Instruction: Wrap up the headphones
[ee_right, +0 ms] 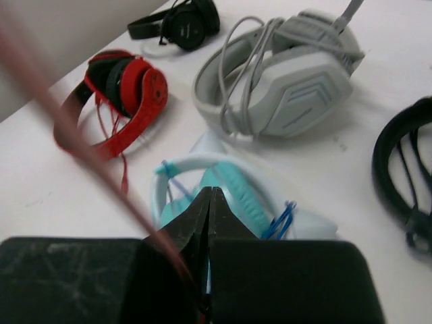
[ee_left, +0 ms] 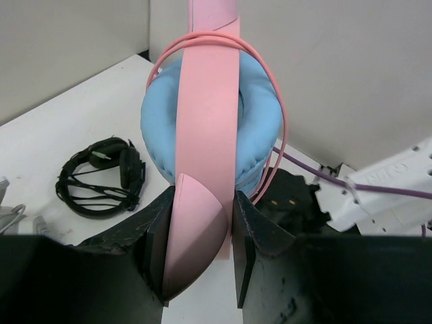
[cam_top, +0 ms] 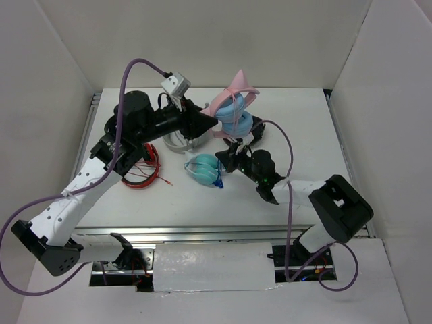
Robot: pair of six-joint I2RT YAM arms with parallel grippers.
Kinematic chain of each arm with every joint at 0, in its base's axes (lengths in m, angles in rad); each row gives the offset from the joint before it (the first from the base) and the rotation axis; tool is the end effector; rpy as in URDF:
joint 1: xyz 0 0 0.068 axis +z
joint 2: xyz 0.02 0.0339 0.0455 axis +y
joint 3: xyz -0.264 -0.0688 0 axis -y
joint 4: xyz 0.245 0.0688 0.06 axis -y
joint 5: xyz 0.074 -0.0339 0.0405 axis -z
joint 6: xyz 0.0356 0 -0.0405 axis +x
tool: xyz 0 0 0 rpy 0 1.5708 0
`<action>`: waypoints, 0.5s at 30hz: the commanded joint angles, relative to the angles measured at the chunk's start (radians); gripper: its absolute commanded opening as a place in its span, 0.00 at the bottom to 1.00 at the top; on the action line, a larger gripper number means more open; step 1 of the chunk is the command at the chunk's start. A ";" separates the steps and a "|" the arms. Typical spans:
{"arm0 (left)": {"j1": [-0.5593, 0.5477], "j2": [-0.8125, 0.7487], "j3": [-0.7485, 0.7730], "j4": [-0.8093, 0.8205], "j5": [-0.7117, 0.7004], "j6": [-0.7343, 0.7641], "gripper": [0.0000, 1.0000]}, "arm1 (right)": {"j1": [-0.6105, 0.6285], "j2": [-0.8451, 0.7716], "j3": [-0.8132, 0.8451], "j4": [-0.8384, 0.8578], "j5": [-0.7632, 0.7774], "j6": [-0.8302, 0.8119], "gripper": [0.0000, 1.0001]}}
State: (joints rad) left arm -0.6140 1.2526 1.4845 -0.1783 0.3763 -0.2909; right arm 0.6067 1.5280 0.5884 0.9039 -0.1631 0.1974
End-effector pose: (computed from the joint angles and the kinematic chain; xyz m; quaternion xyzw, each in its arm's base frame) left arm 0.2123 -0.1657 0.4847 0.2427 0.6451 -0.4274 0.5850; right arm 0.2520 0.1819 0.2110 -0.2011 0.6908 0.3248 0.6139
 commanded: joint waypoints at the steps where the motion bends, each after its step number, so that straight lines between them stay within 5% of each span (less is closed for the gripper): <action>1: 0.008 -0.061 -0.003 0.149 -0.082 -0.028 0.00 | 0.051 -0.121 -0.085 0.058 0.077 0.000 0.00; 10: 0.014 -0.027 -0.061 0.162 -0.295 -0.068 0.00 | 0.272 -0.342 -0.222 -0.168 0.273 0.074 0.00; 15: 0.017 0.011 -0.099 0.125 -0.369 -0.062 0.00 | 0.389 -0.489 -0.108 -0.469 0.613 -0.027 0.00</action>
State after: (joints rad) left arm -0.6071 1.2572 1.3838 -0.1585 0.1001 -0.3466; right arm 0.9493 1.1122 0.4023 0.6426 0.1837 0.2321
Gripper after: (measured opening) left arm 0.447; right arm 0.007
